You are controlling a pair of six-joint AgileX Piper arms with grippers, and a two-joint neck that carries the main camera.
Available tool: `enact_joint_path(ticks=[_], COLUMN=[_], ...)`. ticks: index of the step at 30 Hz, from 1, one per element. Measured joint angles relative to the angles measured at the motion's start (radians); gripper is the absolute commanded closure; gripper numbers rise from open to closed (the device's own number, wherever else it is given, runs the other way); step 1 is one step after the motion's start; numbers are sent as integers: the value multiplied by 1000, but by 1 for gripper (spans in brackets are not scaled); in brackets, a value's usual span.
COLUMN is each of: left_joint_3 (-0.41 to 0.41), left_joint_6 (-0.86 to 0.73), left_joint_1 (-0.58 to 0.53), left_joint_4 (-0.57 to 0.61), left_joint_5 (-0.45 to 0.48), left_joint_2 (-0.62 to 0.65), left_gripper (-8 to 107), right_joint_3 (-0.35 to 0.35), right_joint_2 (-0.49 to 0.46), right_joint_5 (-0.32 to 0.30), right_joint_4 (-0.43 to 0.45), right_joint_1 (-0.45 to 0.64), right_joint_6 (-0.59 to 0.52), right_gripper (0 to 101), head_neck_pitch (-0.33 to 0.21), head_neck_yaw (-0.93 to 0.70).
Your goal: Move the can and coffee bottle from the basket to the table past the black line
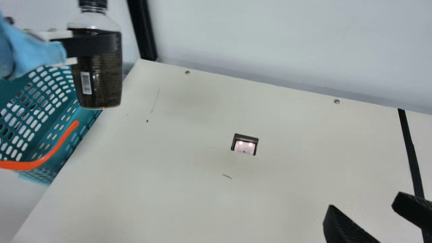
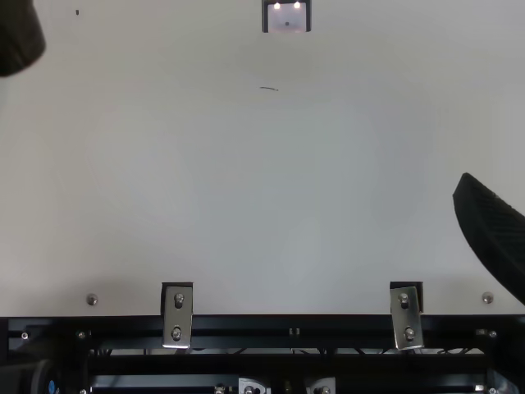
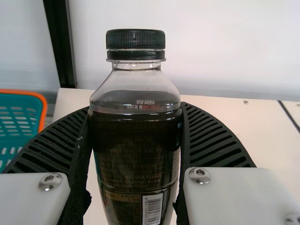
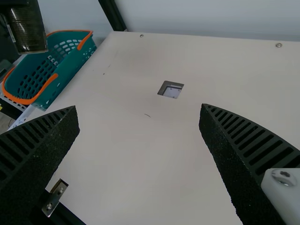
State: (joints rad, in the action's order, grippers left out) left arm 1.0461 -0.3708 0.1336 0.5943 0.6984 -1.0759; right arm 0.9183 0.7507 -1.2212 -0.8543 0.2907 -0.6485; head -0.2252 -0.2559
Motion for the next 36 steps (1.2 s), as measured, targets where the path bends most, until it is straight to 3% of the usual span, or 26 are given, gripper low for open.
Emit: enact_joint_path(ticks=[23, 36], left_joint_3=[-38, -30], left_joint_6=[250, 255], left_joint_1=[-243, -259], left_joint_4=[82, 78], left_joint_5=[106, 107], left_joint_2=[140, 131], left_gripper=[89, 89], right_joint_3=[0, 0], right_joint_2=[0, 0], right_joint_5=[0, 0], right_joint_4=[0, 0], right_joint_1=[0, 0], right_joint_6=[0, 0], right_gripper=[0, 0], head_neck_pitch=[-5, -5], head_neck_yaw=[5, 5])
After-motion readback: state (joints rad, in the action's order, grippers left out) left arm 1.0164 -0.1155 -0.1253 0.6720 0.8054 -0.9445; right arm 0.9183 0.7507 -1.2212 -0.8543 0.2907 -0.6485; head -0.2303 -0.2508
